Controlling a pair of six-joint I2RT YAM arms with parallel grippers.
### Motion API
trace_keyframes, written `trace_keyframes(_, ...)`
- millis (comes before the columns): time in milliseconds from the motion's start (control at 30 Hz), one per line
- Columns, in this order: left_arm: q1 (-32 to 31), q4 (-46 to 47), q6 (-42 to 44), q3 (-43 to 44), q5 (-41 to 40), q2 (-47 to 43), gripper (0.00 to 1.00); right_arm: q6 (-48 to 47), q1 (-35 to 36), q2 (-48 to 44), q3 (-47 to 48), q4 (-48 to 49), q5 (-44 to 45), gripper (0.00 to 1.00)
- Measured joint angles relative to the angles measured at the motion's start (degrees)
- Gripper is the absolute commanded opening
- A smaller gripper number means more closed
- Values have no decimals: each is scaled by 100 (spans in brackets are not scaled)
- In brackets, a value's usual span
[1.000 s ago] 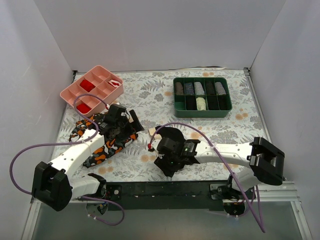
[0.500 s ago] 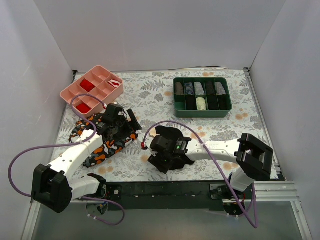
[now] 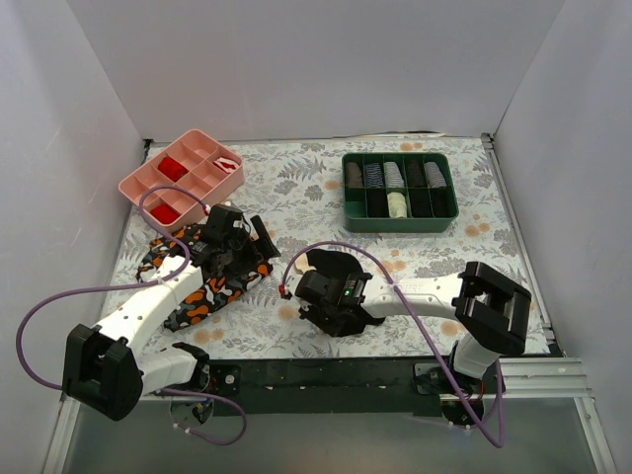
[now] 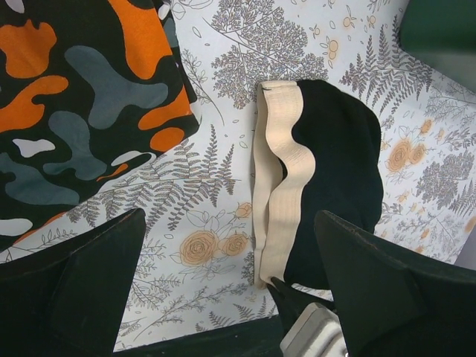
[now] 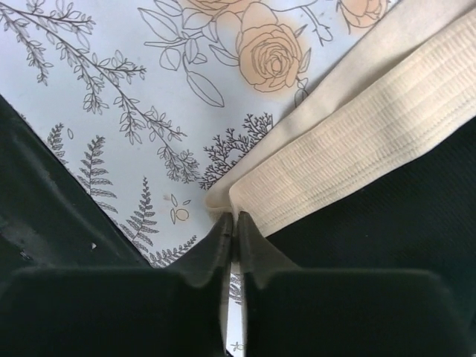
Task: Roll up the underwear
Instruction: Flatten out the underwear at the center of the board.
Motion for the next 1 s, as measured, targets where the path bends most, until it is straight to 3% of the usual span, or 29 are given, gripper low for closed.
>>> trace_keyframes(200, 0, 0, 17, -7, 2, -4, 98, 22, 0, -219, 177, -269, 284, 1)
trace_keyframes(567, 7, -44, 57, 111, -199, -225, 98, 155, -55, -1862, 2103, -704, 811, 1)
trace_keyframes(767, 7, -24, 105, 238, -308, -330, 98, 398, -302, -2006, 2197, -1193, 946, 1)
trace_keyframes(1000, 7, 133, 153, 151, -74, -337, 98, 605, -1152, -2258, 1878, -1408, 918, 1)
